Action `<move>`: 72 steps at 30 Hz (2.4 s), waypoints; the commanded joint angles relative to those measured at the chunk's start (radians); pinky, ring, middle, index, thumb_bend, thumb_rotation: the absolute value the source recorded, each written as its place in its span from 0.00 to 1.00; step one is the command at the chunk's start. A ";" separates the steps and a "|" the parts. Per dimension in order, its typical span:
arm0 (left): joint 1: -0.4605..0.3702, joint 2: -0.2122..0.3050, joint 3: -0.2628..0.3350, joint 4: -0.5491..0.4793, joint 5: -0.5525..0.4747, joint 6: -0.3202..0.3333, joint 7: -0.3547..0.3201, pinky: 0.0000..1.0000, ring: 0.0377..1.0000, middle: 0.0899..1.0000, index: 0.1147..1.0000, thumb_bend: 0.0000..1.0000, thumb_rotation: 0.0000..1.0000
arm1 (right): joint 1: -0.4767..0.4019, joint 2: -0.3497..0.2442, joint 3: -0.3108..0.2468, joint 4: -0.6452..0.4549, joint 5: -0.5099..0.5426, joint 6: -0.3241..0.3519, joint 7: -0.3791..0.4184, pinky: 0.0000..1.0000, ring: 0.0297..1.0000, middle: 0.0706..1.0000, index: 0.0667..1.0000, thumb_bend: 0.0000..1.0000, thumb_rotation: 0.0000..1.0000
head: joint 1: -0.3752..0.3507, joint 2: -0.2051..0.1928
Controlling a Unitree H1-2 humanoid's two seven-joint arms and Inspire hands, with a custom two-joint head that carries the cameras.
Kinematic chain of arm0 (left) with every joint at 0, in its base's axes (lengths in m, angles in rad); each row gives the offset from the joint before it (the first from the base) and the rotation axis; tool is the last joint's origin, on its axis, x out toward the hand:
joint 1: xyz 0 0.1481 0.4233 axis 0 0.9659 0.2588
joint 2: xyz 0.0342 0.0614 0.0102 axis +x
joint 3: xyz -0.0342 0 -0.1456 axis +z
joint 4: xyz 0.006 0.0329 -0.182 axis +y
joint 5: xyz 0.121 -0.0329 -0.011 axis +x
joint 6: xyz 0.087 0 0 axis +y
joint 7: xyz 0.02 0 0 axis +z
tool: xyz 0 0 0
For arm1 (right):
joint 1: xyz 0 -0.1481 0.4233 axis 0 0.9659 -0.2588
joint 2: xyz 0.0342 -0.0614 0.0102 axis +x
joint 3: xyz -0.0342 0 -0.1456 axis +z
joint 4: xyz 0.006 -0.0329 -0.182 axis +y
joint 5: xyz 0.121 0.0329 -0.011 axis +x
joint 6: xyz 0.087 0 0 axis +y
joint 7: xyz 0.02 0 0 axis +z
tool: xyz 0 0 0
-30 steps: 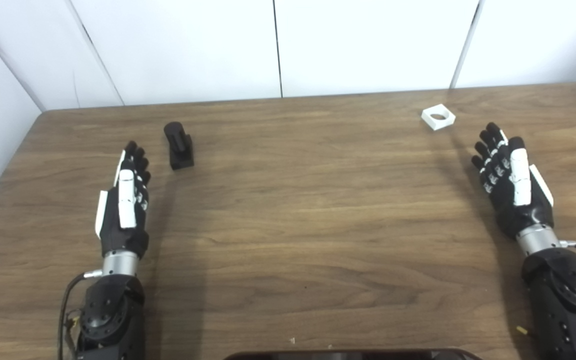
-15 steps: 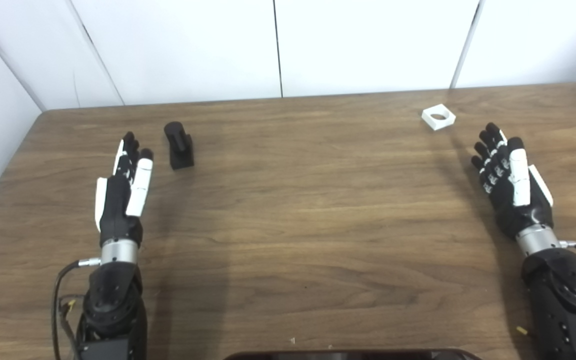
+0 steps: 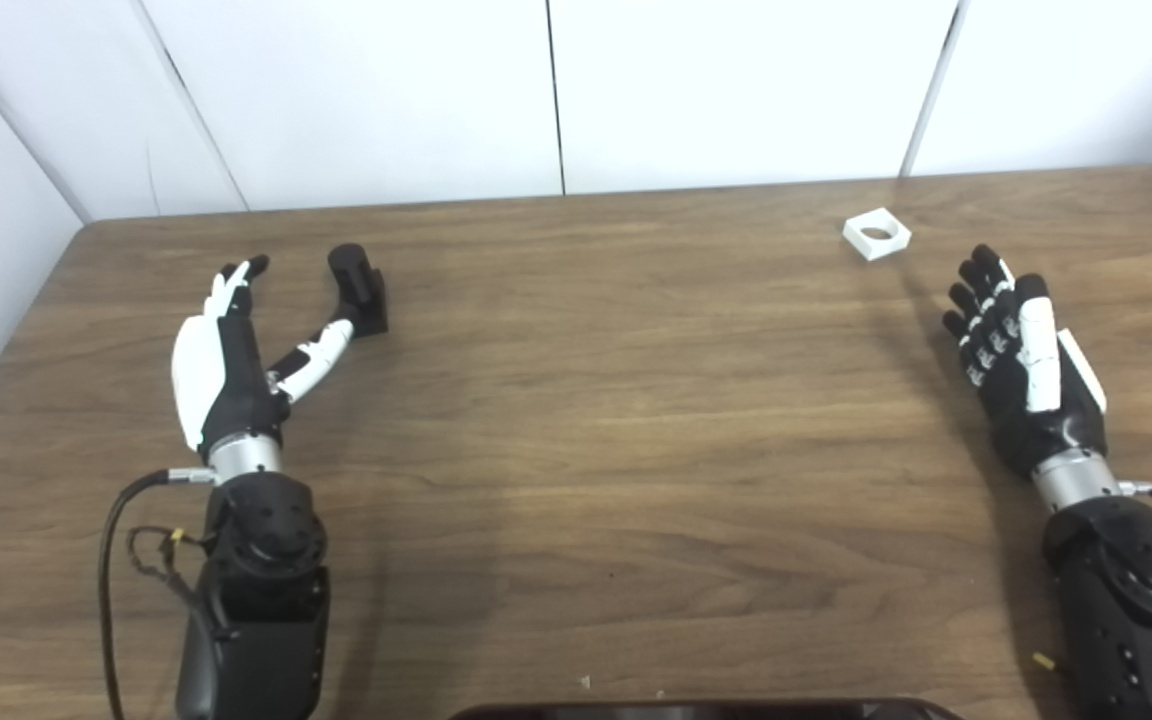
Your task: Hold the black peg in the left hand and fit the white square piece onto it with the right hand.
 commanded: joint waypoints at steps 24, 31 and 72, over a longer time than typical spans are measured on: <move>-0.178 -0.053 0.069 0.189 0.425 0.000 -0.143 0.94 1.00 1.00 0.84 0.80 0.42 | -0.017 0.010 0.001 0.047 0.024 -0.034 0.020 1.00 1.00 1.00 1.00 0.52 1.00 | 0.004 -0.026; -0.223 -0.035 0.039 0.252 0.464 0.000 -0.136 1.00 1.00 0.99 0.82 0.79 0.47 | -0.018 0.010 0.002 0.049 0.023 -0.031 0.022 1.00 1.00 1.00 1.00 0.54 1.00 | 0.003 -0.029; -0.316 -0.030 0.057 0.436 0.597 0.000 -0.185 1.00 1.00 1.00 0.79 0.76 0.55 | -0.003 -0.019 -0.008 0.063 0.029 -0.054 0.043 1.00 1.00 1.00 1.00 0.54 1.00 | 0.024 -0.033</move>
